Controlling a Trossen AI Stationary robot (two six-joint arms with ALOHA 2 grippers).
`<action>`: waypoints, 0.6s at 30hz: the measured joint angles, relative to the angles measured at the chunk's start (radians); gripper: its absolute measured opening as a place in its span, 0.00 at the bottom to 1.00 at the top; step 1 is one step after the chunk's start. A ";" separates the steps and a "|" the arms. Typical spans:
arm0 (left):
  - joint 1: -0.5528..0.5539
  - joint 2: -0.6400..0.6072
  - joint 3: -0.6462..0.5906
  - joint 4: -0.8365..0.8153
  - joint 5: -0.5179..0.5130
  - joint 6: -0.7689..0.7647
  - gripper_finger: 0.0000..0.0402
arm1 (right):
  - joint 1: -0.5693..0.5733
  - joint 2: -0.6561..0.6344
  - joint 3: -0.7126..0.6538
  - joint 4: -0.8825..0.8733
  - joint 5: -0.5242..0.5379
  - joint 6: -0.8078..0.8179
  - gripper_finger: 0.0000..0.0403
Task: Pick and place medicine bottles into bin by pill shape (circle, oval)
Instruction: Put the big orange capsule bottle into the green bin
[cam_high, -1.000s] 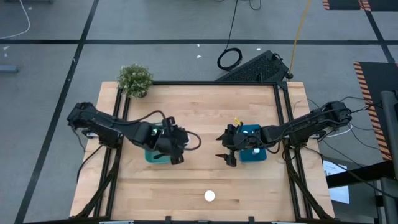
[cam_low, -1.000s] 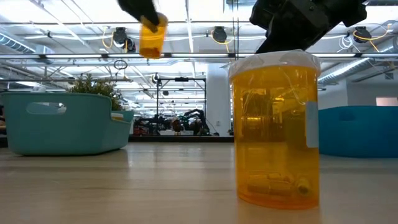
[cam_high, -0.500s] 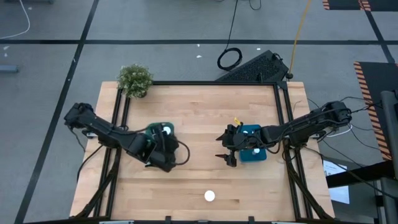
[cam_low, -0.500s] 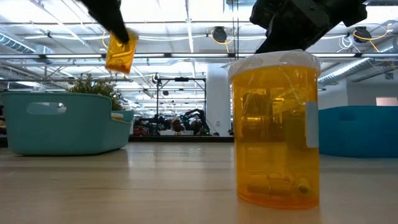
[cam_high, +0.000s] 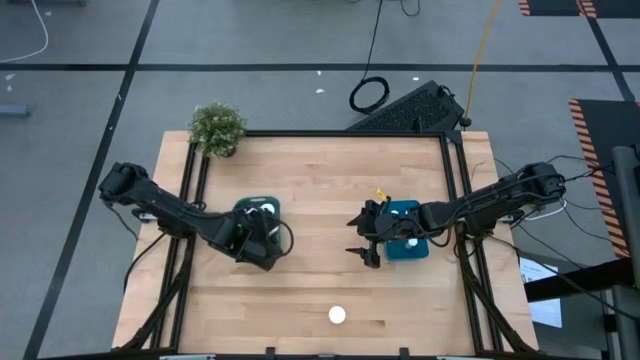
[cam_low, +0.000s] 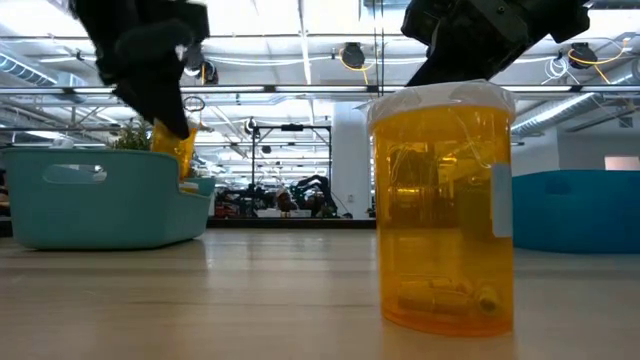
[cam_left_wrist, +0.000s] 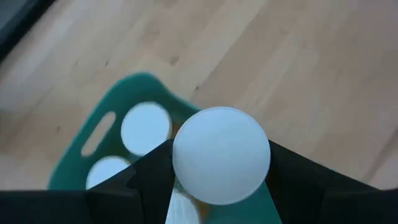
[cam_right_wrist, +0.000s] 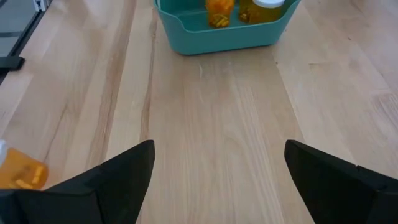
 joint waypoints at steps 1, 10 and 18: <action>0.002 0.000 -0.013 0.002 -0.001 -0.026 0.56 | 0.000 0.000 0.000 0.003 0.000 0.000 0.87; 0.005 0.000 -0.090 0.094 -0.008 -0.110 0.56 | -0.003 0.000 0.000 0.009 0.000 -0.009 0.87; 0.005 0.005 -0.130 0.091 -0.030 -0.200 0.56 | -0.003 0.000 0.000 0.048 0.000 -0.049 0.87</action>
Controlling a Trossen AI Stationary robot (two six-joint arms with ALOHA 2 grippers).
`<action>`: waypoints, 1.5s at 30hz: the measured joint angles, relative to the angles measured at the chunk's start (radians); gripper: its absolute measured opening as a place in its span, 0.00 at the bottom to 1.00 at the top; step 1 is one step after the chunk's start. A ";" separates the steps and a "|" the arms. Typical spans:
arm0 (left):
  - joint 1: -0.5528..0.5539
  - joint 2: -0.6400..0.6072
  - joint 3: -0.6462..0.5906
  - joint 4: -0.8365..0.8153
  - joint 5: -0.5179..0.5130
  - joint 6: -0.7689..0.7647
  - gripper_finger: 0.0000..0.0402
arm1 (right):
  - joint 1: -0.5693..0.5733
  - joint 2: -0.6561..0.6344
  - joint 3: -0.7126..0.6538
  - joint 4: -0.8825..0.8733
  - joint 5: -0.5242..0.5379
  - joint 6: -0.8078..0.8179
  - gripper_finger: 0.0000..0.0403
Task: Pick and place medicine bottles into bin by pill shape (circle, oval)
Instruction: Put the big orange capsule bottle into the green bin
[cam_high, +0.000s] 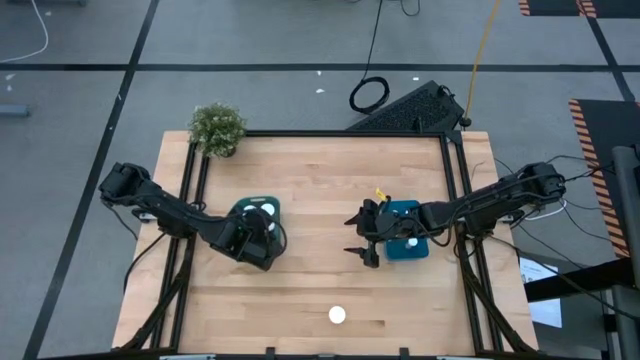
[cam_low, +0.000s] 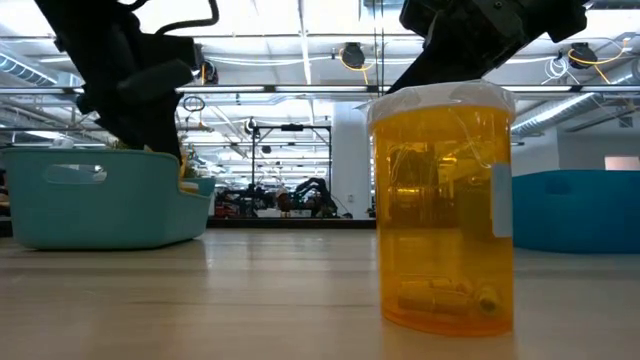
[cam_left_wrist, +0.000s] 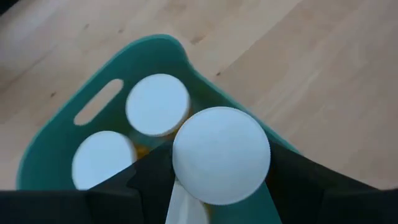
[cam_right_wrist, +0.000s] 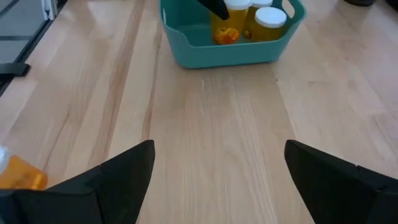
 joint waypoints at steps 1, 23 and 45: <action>0.000 0.000 -0.004 -0.001 -0.008 -0.008 0.56 | 0.000 0.000 0.000 0.001 0.000 -0.003 0.87; 0.012 0.000 -0.142 0.209 -0.021 0.003 0.56 | 0.000 0.000 0.000 0.003 0.000 -0.017 0.87; 0.012 -0.017 -0.125 0.202 -0.004 0.093 0.74 | -0.001 0.000 0.000 0.003 0.000 -0.017 0.87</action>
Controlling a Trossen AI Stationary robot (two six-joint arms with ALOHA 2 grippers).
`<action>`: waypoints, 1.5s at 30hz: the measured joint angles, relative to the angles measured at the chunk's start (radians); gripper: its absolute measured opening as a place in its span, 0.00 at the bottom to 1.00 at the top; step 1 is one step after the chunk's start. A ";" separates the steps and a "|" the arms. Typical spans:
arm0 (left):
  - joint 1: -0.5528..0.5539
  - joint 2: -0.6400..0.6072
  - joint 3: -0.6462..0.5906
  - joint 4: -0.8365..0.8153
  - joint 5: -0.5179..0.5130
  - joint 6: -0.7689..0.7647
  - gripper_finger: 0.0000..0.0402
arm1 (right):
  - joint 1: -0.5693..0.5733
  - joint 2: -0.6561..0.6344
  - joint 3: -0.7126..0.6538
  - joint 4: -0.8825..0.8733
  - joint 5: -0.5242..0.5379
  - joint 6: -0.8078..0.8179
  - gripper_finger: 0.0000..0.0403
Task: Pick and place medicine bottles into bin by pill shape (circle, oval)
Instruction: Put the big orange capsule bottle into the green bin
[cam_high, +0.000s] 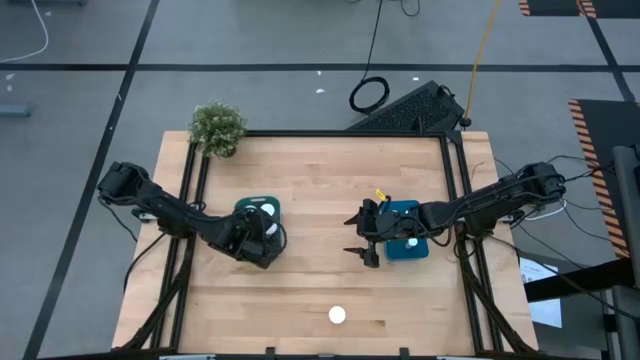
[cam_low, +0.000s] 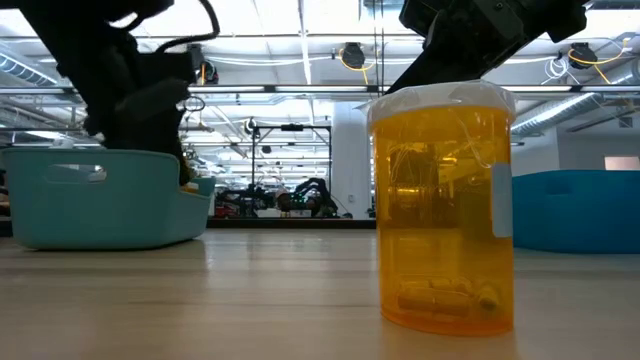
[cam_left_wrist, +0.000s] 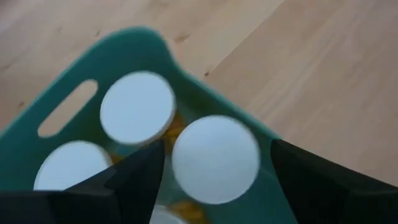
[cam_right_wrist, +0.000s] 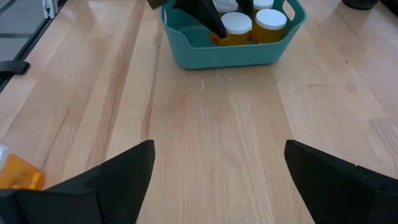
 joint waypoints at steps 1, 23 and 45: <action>0.000 -0.006 0.007 -0.003 -0.001 0.008 0.74 | 0.000 0.000 0.000 0.000 0.000 0.000 0.87; -0.038 -0.014 0.327 -0.207 -0.046 0.285 0.74 | 0.107 0.000 0.000 -0.008 -0.006 0.045 0.87; -0.159 -0.014 0.331 0.073 -0.058 0.505 0.74 | 0.497 0.276 0.008 0.212 0.210 0.320 0.84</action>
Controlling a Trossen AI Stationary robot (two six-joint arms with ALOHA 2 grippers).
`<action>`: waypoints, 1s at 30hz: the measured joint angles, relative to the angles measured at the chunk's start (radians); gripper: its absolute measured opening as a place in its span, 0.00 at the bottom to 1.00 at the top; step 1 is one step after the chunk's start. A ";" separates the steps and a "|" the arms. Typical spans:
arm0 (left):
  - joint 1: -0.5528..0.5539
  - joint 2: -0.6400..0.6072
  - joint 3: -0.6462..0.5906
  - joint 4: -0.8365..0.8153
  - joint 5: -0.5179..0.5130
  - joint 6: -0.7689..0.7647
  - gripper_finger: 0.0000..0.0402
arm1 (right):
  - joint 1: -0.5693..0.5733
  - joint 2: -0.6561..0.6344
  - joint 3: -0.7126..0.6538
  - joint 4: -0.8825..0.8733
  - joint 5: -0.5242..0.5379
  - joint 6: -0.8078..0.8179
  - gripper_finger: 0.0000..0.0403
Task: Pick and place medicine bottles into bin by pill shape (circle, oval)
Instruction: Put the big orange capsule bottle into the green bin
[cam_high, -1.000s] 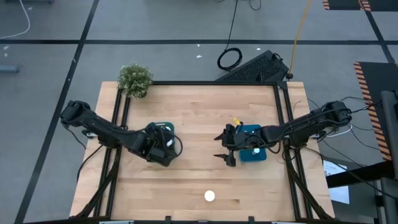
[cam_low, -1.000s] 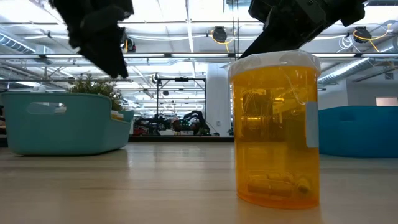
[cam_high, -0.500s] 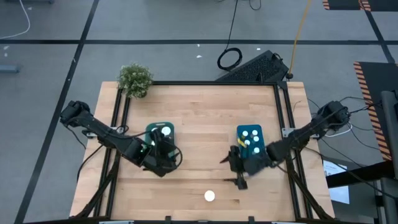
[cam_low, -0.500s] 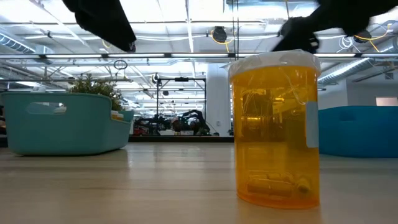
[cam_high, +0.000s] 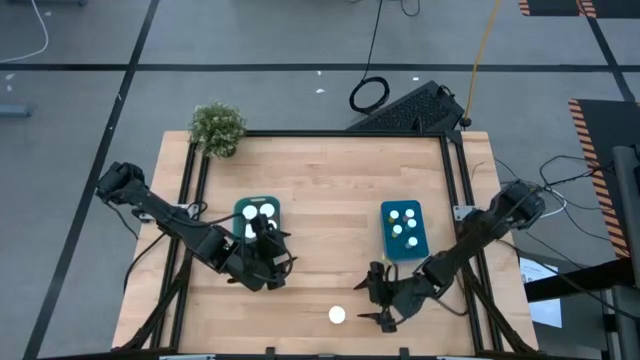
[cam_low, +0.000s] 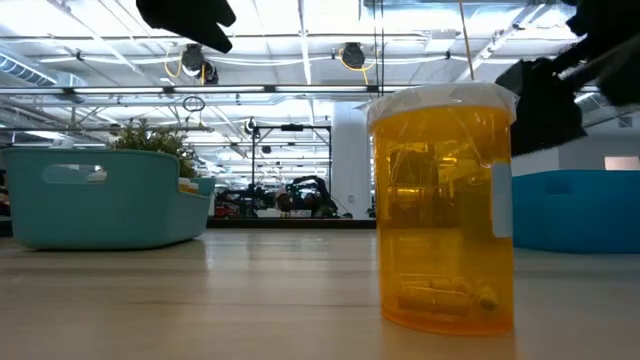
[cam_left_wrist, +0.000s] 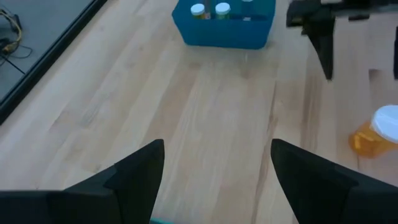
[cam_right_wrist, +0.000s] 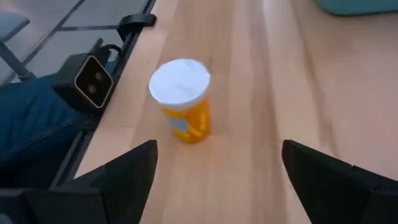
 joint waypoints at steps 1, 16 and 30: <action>0.000 0.000 0.000 0.000 0.002 0.001 0.74 | -0.001 0.024 0.010 0.013 -0.002 0.000 0.82; -0.013 0.000 0.000 0.008 0.025 0.005 0.74 | -0.058 0.273 0.159 0.040 -0.160 -0.070 0.77; -0.023 0.000 0.000 0.011 0.017 0.013 0.74 | -0.052 0.389 0.160 0.247 -0.108 -0.152 0.71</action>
